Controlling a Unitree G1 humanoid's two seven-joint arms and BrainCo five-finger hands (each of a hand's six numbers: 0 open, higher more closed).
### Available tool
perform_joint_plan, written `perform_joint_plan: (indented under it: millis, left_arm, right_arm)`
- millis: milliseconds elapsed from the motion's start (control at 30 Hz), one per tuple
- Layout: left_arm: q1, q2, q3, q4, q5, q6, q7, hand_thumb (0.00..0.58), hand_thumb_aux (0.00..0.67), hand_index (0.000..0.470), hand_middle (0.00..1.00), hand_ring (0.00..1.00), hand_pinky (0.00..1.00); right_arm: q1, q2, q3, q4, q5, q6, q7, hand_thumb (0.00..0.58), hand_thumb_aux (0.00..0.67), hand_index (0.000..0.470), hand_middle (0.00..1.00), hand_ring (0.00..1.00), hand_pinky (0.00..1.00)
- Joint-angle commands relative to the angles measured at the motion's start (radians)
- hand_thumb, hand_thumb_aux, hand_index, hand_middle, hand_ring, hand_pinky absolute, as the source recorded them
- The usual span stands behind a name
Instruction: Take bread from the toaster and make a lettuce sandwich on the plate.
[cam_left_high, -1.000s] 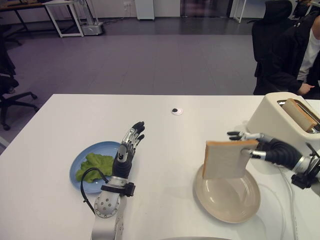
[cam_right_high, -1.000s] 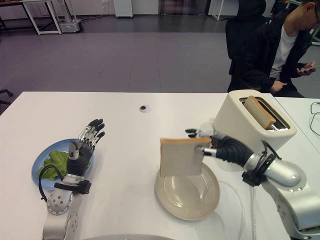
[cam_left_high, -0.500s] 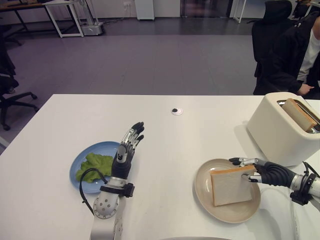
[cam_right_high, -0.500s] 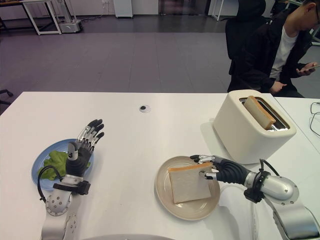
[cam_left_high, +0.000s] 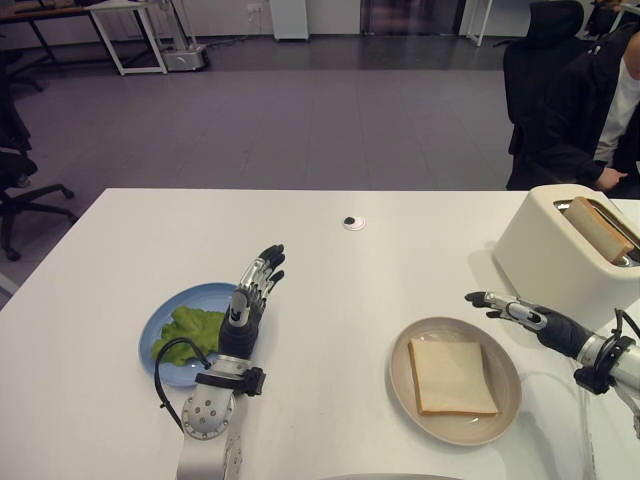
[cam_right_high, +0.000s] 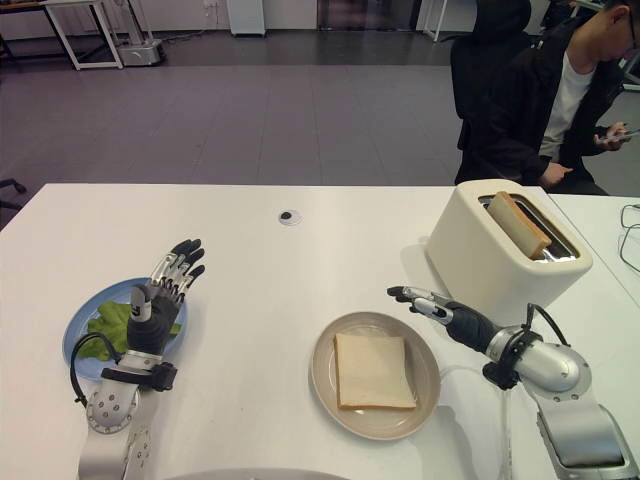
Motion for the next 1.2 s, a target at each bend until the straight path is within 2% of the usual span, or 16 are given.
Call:
perform_joint_plan:
  millis: [33,100,167,267,367,467,600,700,733,767,800,833,1200]
  left_arm:
    - [-0.005,0.035,0.021,0.002,0.017,0.007,-0.008,0.0,0.0,0.0,0.0,0.0,0.0]
    - [-0.015,0.107,0.058,0.01,0.087,0.01,-0.014,0.0,0.0,0.0,0.0,0.0,0.0]
    - [-0.03,0.25,0.123,0.044,0.275,-0.037,-0.007,0.0,0.0,0.0,0.0,0.0,0.0]
    - [-0.037,0.493,0.218,0.168,0.594,-0.086,0.072,0.0,0.0,0.0,0.0,0.0,0.0]
    - [-0.013,0.686,0.217,0.345,0.86,-0.115,0.182,0.0,0.0,0.0,0.0,0.0,0.0]
    - [-0.028,0.772,0.152,0.519,1.0,-0.117,0.28,0.0,0.0,0.0,0.0,0.0,0.0]
    - [-0.11,0.82,0.062,0.701,1.094,-0.088,0.367,0.0,0.0,0.0,0.0,0.0,0.0]
    - [-0.135,0.835,0.017,0.726,1.105,-0.075,0.361,0.0,0.0,0.0,0.0,0.0,0.0]
    - [-0.142,0.838,0.006,0.729,1.103,-0.073,0.359,0.062,0.037,0.026,0.0,0.0,0.0]
    - [-0.15,0.84,-0.005,0.733,1.102,-0.071,0.36,0.466,0.373,0.262,0.0,0.0,0.0]
    - [-0.151,0.841,-0.012,0.729,1.099,-0.068,0.362,0.566,0.568,0.398,0.0,0.0,0.0]
    - [-0.147,0.842,-0.012,0.713,1.092,-0.065,0.364,0.58,0.67,0.47,0.0,0.0,0.0]
    - [-0.096,0.833,0.082,0.38,0.979,-0.06,0.33,0.58,0.67,0.47,0.0,0.0,0.0]
  right_arm:
    - [-0.044,0.035,-0.056,-0.085,0.05,0.034,-0.038,0.0,0.0,0.0,0.0,0.0,0.0]
    - [-0.1,0.116,-0.078,-0.102,0.102,0.046,-0.111,0.0,0.0,0.0,0.0,0.0,0.0]
    - [-0.134,0.221,-0.088,-0.081,0.138,0.049,-0.203,0.0,0.0,0.0,0.0,0.0,0.0]
    - [-0.112,0.359,-0.057,-0.028,0.147,0.047,-0.288,0.0,0.0,0.0,0.0,0.0,0.0]
    - [-0.063,0.49,-0.047,0.021,0.177,0.036,-0.352,0.0,0.0,0.0,0.0,0.0,0.0]
    - [-0.042,0.588,-0.071,0.079,0.176,-0.016,-0.423,0.0,0.0,0.0,0.0,0.0,0.0]
    - [0.004,0.658,-0.047,0.128,0.114,-0.152,-0.453,0.0,0.0,0.0,0.0,0.0,0.0]
    - [0.029,0.67,-0.038,0.117,0.081,-0.235,-0.449,0.0,0.0,0.0,0.0,0.0,0.0]
    - [0.034,0.672,-0.038,0.105,0.079,-0.246,-0.449,0.0,0.0,0.0,0.0,0.0,0.0]
    - [0.036,0.671,-0.039,0.093,0.076,-0.253,-0.453,0.0,0.0,0.0,0.0,0.0,0.0]
    - [0.035,0.669,-0.038,0.08,0.074,-0.254,-0.456,0.0,0.0,0.0,0.0,0.0,0.0]
    - [0.033,0.667,-0.038,0.07,0.074,-0.252,-0.458,0.0,0.0,0.0,0.0,0.0,0.0]
    - [0.039,0.67,-0.015,0.05,0.066,-0.24,-0.471,0.0,0.0,0.0,0.0,0.0,0.0]
